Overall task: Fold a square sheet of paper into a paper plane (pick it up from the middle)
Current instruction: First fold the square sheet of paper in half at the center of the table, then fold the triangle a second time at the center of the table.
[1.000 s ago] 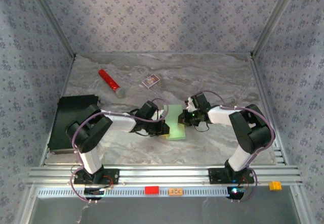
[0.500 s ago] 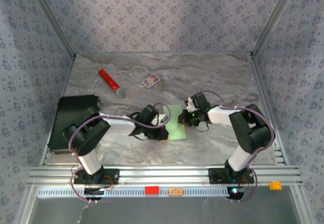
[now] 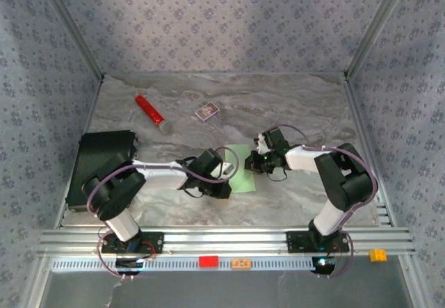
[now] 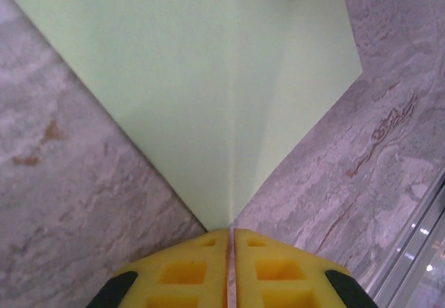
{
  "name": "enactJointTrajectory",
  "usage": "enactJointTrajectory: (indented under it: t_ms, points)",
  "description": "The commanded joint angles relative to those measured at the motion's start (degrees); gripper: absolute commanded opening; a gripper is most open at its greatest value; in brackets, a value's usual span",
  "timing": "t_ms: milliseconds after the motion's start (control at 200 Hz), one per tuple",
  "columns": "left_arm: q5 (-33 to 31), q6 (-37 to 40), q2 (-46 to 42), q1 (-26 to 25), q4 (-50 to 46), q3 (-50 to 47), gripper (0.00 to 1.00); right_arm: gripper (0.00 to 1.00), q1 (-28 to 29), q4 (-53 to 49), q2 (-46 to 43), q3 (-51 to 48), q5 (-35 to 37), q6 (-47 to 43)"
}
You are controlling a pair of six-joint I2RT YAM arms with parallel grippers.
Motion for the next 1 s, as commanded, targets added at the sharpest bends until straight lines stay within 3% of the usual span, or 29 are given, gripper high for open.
enactJointTrajectory:
  t_ms: [0,200,280,475,720,994]
  points:
    - [-1.5,-0.7,-5.3,-0.4,-3.3,-1.0,0.10,0.00,0.2,-8.7,2.4,-1.8,5.3,-0.1]
    - [-1.4,-5.2,-9.7,3.4,0.8,-0.4,0.10,0.00,1.0,-7.0,0.0,0.9,1.8,-0.9]
    - [-0.5,-7.5,-9.3,6.1,3.3,-0.1,0.10,0.05,1.2,-5.8,-1.3,2.5,0.0,-0.9]
    - [2.1,-12.1,-6.2,11.9,9.1,3.3,0.10,0.15,1.1,-7.3,-9.1,2.0,4.3,0.7]
    - [6.0,-13.8,3.5,14.9,9.5,12.4,0.12,0.24,0.4,-8.0,-19.3,-5.8,10.4,7.4]
    - [6.8,-14.5,15.3,17.4,7.7,23.0,0.13,0.25,1.6,-4.8,-21.6,-11.1,8.4,12.4]
